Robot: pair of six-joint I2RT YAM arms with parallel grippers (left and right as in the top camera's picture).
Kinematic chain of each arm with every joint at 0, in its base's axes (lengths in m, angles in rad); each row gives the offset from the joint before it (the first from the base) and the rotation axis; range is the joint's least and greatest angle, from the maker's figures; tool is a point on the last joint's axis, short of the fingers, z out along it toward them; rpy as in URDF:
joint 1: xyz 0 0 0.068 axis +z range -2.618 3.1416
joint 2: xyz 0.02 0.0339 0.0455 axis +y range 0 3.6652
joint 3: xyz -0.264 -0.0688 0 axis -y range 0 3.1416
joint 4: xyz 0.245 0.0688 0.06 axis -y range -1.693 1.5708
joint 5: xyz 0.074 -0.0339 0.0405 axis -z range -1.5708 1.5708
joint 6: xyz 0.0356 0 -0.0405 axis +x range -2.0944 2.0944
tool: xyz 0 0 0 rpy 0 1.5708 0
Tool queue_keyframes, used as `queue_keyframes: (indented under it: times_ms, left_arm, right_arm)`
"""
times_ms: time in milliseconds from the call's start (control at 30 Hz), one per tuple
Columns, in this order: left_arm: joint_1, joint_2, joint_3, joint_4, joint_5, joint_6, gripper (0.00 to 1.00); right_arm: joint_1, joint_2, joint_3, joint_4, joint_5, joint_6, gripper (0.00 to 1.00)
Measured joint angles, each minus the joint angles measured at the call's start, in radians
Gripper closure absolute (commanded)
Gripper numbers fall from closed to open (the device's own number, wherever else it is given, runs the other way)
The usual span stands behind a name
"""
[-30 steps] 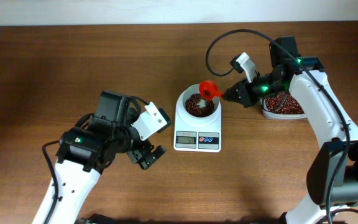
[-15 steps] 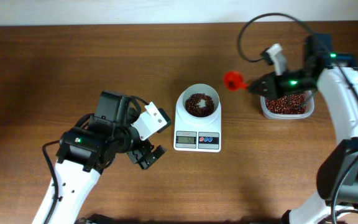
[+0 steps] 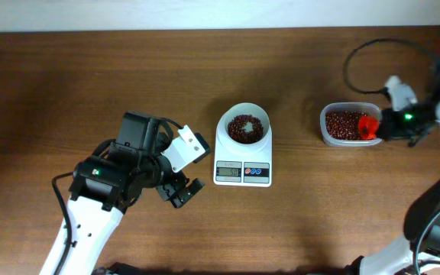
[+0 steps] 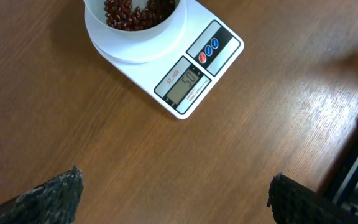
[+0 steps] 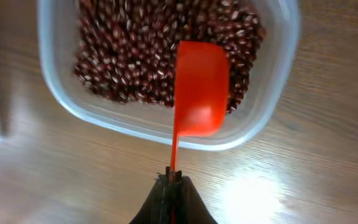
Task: Scoop and weigh 50g on scale
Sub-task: 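Lift the empty scoop away from the bowl toward the right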
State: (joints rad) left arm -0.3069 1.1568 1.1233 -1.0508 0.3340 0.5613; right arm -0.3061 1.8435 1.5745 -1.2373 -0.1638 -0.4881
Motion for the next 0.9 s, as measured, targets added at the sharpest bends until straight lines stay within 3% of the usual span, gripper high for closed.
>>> queue_keyframes:
  times_ms: [133, 267, 333, 533, 667, 767, 900]
  left_arm:
    - [0.0, 0.0, 0.0, 0.0, 0.0, 0.0, 0.01]
    - [0.0, 0.0, 0.0, 0.0, 0.0, 0.0, 0.01]
    - [0.0, 0.0, 0.0, 0.001, 0.0, 0.0, 0.01]
    - [0.0, 0.0, 0.0, 0.0, 0.0, 0.0, 0.01]
    - [0.0, 0.0, 0.0, 0.0, 0.0, 0.0, 0.01]
    - [0.0, 0.0, 0.001, -0.001, 0.0, 0.0, 0.01]
    - [0.0, 0.0, 0.001, -0.001, 0.0, 0.0, 0.01]
  right_arm:
    - [0.171, 0.0, 0.032, 0.01, 0.262, 0.045, 0.96]
    - [0.243, 0.0, 0.146, 0.004, 0.493, 0.067, 0.96]
    - [0.256, 0.0, 0.177, -0.028, 0.511, 0.077, 0.96]
    - [0.213, -0.047, 0.441, -0.219, 0.173, 0.097, 0.96]
    - [-0.008, -0.21, 0.49, -0.452, -0.042, 0.096, 0.96]
    - [-0.131, -0.279, 0.444, -0.452, -0.173, 0.122, 0.96]
    - [-0.195, -0.446, 0.148, -0.443, -0.342, 0.073, 0.96]
